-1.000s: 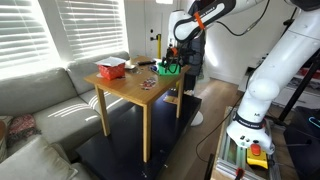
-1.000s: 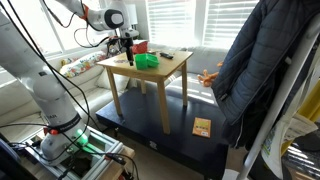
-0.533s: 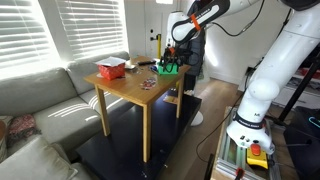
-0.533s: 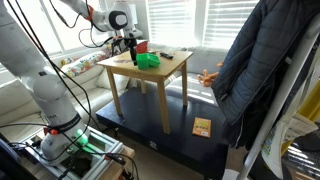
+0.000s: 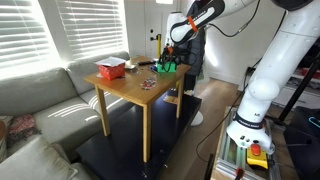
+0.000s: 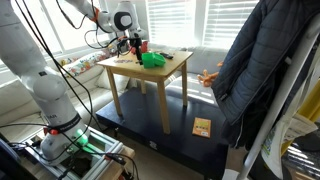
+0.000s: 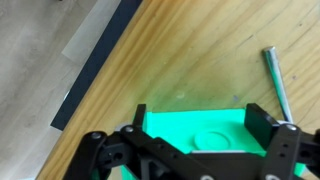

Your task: Push the green lunch box a little to the right, pick up the silver spoon and put it in the green lunch box

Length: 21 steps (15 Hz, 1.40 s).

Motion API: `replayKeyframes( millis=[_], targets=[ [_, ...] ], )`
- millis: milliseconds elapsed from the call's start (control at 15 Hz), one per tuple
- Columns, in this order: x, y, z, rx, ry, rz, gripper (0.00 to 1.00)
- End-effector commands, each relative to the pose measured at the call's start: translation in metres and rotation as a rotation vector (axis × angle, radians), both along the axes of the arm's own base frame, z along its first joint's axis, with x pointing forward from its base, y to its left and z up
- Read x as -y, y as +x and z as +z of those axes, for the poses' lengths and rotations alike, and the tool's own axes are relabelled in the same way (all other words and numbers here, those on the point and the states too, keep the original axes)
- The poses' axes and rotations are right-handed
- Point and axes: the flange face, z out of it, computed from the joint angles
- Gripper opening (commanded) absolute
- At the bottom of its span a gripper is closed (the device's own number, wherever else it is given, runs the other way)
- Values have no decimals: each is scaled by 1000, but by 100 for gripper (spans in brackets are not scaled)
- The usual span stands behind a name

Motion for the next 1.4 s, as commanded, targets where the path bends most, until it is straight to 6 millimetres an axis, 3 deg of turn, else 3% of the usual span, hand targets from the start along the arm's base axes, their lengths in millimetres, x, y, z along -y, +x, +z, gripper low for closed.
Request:
replayKeyframes(
  millis=[0, 133, 467, 1000, 1333],
  targets=[
    [8, 13, -2, 19, -26, -9, 100],
    [7, 12, -2, 10, -28, 12, 100],
    [-22, 1, 3, -66, -29, 132, 100],
    [-62, 22, 10, -33, -94, 265, 100],
    [-74, 33, 8, -19, -119, 303, 100]
  ],
)
